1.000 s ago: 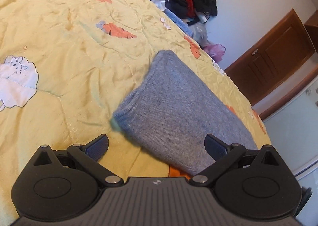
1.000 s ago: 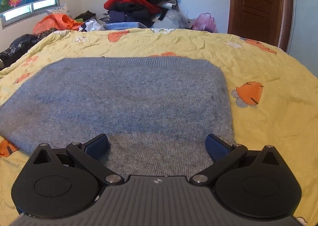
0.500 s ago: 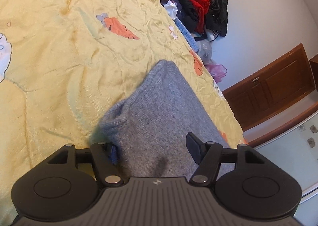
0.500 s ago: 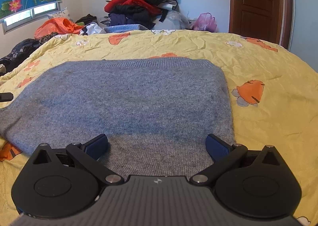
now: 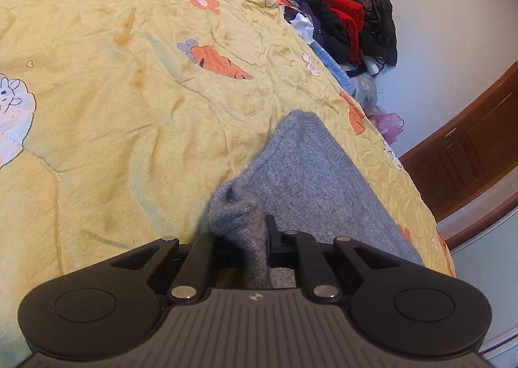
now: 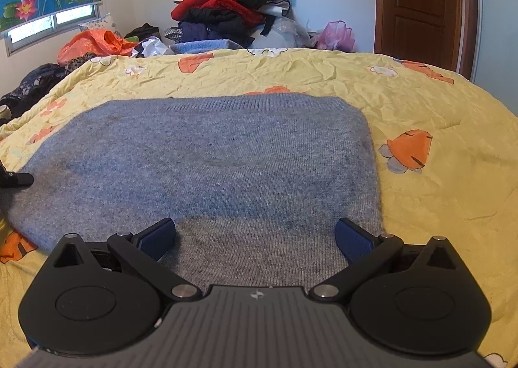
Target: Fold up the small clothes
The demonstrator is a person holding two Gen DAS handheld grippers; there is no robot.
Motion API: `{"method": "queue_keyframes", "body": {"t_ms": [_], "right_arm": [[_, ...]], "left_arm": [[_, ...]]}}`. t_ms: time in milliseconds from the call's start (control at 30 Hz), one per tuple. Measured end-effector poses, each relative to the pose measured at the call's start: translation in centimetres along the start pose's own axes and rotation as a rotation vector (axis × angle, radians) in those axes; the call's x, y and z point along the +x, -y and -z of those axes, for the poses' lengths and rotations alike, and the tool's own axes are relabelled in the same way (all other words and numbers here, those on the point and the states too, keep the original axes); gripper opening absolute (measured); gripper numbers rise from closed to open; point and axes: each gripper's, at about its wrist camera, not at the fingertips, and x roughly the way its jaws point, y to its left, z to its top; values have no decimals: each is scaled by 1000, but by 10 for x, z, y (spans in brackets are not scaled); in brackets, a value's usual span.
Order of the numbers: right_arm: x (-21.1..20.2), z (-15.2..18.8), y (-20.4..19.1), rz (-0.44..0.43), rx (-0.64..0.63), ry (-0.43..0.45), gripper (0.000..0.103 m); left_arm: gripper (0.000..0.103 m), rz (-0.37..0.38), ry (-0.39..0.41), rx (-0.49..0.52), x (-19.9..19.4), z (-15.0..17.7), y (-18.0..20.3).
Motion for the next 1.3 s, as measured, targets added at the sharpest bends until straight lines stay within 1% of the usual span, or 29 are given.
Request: {"method": "queue_keyframes", "body": {"t_ms": [33,67,100,133,167,200,233,267,300,333,367,433,500,567,667,767,800,833,867,900,933,967,1000,1033,1067,1100,1167,1233,1300], "right_arm": [[1,0,-2,5,-7,-3,103],[1,0,-3,10,-13,-5,103],[1,0,-3,12,-16,-7,103],[0,-3,-2,6,-5,-11,103],[-1,-10,2,-17,49,-21,103],[-1,-21,7,-71,135,-34,103],[0,-36,11,-148,223,-47,103],[4,-53,11,-227,283,-65,103],[11,-71,6,-297,302,-93,103],[20,-89,-3,-350,294,-127,103],[30,-106,-17,-384,263,-165,103],[51,-132,-52,-454,166,-229,103],[72,-149,-90,-520,87,-276,102],[95,-160,-126,-556,29,-333,98],[123,-171,-172,-532,-35,-383,92],[143,-172,-211,-489,-142,-424,79],[148,-169,-224,-462,-209,-431,68],[153,-163,-234,-414,-283,-439,59],[159,-158,-241,-370,-342,-448,57],[163,-151,-245,-343,-389,-443,48],[162,-146,-244,-333,-422,-419,41],[161,-145,-240,-333,-436,-394,36],[159,-144,-234,-339,-425,-384,26],[157,-147,-224,-366,-390,-384,20],[156,-151,-211,-396,-335,-386,17],[153,-154,-195,-428,-270,-379,15],[145,-164,-161,-497,-157,-337,14],[129,-170,-118,-527,-63,-295,14],[111,-176,-70,-539,16,-257,14]], "left_arm": [[7,-7,9,15,-2,1,3],[6,-7,24,60,-6,2,10],[6,-8,49,142,-10,6,22],[6,4,76,251,-15,11,37],[6,23,103,360,-19,18,49],[6,29,131,450,-22,27,58],[6,32,153,534,-23,36,66],[6,34,166,600,-22,45,71],[6,25,177,655,-20,54,75],[6,18,186,700,-18,62,77],[6,17,197,735,-16,70,77],[6,43,201,744,-17,71,77],[6,56,185,729,-16,68,75],[6,71,183,707,-17,66,70],[6,85,185,701,-18,65,68],[6,99,176,713,-18,65,69],[6,100,173,718,-17,66,70],[6,103,169,721,-17,66,70],[6,107,164,722,-17,66,70],[6,108,160,719,-16,65,69],[6,107,156,716,-16,64,68],[6,108,154,714,-15,64,68],[6,109,154,716,-16,64,68],[6,109,158,724,-17,64,69],[6,106,164,741,-19,66,71],[6,109,164,764,-19,66,76],[6,147,154,797,-24,69,91],[6,208,146,835,-30,75,113],[6,278,130,880,-33,87,140]]}}
